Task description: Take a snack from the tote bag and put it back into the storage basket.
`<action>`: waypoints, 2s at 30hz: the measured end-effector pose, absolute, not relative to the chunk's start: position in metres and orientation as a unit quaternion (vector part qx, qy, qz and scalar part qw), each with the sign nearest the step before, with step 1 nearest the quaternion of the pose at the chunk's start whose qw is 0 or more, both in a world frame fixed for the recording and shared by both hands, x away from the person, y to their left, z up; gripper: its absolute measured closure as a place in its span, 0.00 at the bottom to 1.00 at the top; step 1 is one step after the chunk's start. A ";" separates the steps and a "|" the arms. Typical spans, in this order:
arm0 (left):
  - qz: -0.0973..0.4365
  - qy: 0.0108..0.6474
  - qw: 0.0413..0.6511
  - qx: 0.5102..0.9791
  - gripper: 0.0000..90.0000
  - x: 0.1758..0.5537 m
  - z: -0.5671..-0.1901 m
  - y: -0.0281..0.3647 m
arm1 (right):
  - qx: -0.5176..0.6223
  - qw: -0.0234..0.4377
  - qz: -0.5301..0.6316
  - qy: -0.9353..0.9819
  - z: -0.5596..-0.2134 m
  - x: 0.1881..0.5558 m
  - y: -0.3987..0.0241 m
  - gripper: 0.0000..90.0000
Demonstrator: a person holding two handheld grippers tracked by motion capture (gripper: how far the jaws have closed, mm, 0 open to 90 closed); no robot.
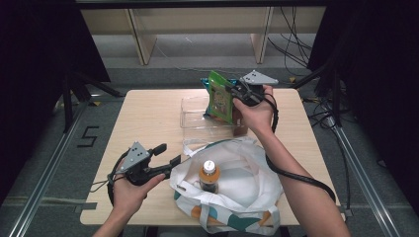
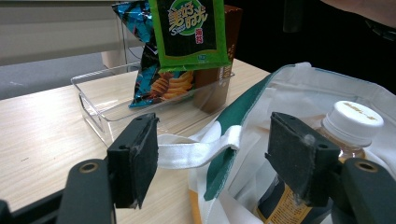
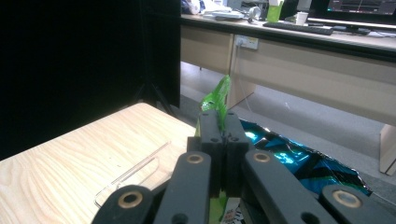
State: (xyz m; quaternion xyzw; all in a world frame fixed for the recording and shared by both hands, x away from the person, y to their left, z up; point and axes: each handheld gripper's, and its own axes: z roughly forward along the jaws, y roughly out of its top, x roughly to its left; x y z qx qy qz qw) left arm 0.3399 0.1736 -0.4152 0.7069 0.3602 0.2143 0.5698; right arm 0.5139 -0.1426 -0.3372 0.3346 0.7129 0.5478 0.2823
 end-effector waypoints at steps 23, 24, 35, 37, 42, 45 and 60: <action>0.212 0.359 0.572 0.706 0.37 0.341 -0.417 0.173 | 0.331 0.281 0.538 0.723 -0.345 0.524 -0.137 1.00; 0.211 0.358 0.574 0.706 0.36 0.341 -0.417 0.173 | 0.326 0.283 0.537 0.725 -0.346 0.525 -0.137 1.00; 0.213 0.360 0.569 0.708 0.37 0.341 -0.416 0.174 | 0.325 0.280 0.538 0.726 -0.351 0.528 -0.134 1.00; 0.211 0.358 0.573 0.706 0.36 0.341 -0.417 0.173 | 0.334 0.276 0.536 0.725 -0.352 0.527 -0.133 1.00; 0.213 0.362 0.569 0.707 0.37 0.341 -0.416 0.174 | 0.327 0.281 0.536 0.726 -0.352 0.530 -0.133 1.00; 0.215 0.361 0.569 0.707 0.37 0.341 -0.415 0.175 | 0.324 0.283 0.532 0.729 -0.353 0.531 -0.132 1.00; 0.215 0.363 0.570 0.705 0.37 0.341 -0.416 0.177 | 0.329 0.280 0.528 0.731 -0.359 0.538 -0.125 1.00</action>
